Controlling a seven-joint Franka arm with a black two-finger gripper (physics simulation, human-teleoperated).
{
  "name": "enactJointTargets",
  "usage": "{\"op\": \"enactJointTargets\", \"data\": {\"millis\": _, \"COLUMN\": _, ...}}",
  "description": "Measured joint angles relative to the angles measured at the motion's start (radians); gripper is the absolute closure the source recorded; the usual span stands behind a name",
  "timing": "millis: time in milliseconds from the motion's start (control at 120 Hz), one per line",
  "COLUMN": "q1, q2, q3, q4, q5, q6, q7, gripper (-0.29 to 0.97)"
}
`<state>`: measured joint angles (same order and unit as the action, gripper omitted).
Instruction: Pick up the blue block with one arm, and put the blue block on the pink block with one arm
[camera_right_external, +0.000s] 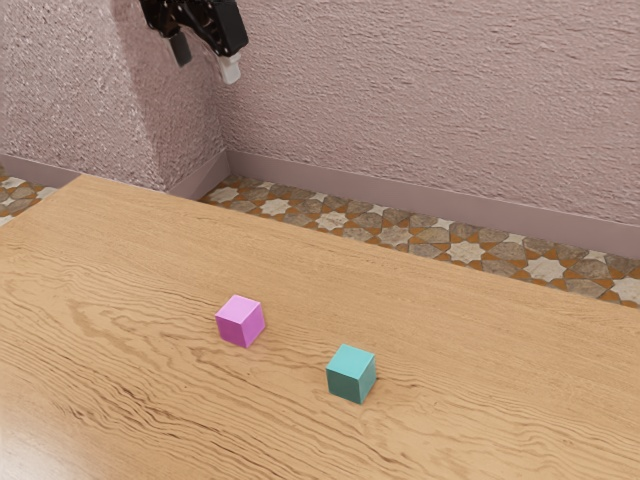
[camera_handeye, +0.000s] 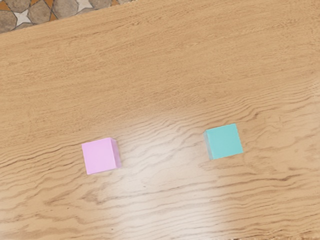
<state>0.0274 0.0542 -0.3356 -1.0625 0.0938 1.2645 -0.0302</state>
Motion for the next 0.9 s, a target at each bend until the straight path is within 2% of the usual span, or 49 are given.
{"op": "enactJointTargets", "data": {"millis": 133, "q1": -0.064, "q2": 0.014, "q3": -0.015, "q4": -0.009, "q5": 0.005, "q6": 0.011, "q7": -0.003, "gripper": 0.00}}
{"op": "enactJointTargets", "data": {"millis": 275, "q1": -0.004, "q2": 0.091, "q3": -0.009, "q4": -0.059, "q5": 0.008, "q6": 0.060, "q7": -0.006, "gripper": 0.00}}
{"op": "enactJointTargets", "data": {"millis": 350, "q1": 0.005, "q2": 0.088, "q3": -0.004, "q4": -0.176, "q5": 0.006, "q6": 0.119, "q7": -0.006, "gripper": 0.00}}
{"op": "enactJointTargets", "data": {"millis": 483, "q1": 0.002, "q2": 0.035, "q3": -0.002, "q4": -0.461, "q5": -0.010, "q6": 0.309, "q7": -0.006, "gripper": 0.00}}
{"op": "enactJointTargets", "data": {"millis": 733, "q1": -0.002, "q2": 0.031, "q3": -0.043, "q4": -0.685, "q5": -0.078, "q6": 0.623, "q7": -0.004, "gripper": 0.00}}
{"op": "enactJointTargets", "data": {"millis": 900, "q1": -0.004, "q2": 0.049, "q3": -0.096, "q4": -0.803, "q5": -0.096, "q6": 0.796, "q7": -0.004, "gripper": 0.00}}
